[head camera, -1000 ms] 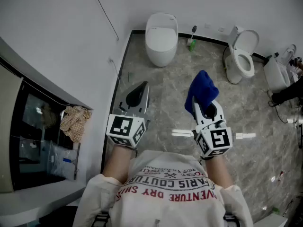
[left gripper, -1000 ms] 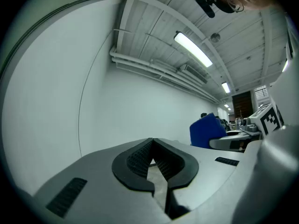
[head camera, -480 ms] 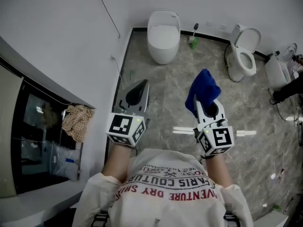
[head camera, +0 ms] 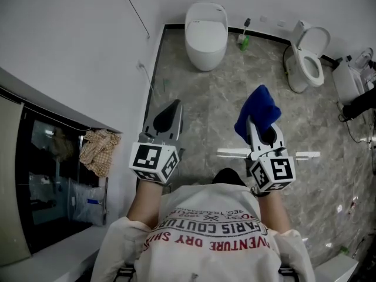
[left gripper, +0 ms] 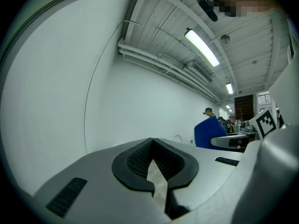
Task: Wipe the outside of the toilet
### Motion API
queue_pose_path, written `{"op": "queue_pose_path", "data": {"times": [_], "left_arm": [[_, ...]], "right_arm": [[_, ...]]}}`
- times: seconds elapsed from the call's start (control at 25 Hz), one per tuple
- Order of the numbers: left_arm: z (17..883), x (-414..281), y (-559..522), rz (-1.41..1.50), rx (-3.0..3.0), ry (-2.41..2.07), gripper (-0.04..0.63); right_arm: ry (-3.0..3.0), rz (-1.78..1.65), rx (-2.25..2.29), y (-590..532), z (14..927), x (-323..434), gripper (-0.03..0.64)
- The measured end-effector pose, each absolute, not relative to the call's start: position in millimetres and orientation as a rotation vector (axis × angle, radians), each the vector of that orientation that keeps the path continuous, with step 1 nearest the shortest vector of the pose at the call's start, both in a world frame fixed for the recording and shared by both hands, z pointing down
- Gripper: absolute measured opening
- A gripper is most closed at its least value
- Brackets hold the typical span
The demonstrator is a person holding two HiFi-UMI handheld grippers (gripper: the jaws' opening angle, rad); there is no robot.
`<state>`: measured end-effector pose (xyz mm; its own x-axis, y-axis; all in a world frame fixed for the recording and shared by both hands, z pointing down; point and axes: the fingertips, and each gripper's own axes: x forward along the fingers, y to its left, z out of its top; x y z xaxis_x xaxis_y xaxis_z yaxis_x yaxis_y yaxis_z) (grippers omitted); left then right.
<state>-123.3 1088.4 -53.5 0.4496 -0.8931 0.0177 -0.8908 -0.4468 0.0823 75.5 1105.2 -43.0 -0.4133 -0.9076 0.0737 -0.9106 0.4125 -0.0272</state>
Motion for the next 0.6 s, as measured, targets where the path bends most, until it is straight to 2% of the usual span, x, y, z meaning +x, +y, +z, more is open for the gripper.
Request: {"op": "queue_pose_path", "data": {"times": [0.24,0.6], "left_arm": [[-31,-129,1016,-0.019,2.544,-1.626,0.006],[-43,-76,814,-0.029,2.48,-1.693,0.008]], "right_arm": [[-2.609,0.165,1.629,1028,-27,73,0.077],[-2.666,0.246,1.576,808,-37,134,0.077]]}}
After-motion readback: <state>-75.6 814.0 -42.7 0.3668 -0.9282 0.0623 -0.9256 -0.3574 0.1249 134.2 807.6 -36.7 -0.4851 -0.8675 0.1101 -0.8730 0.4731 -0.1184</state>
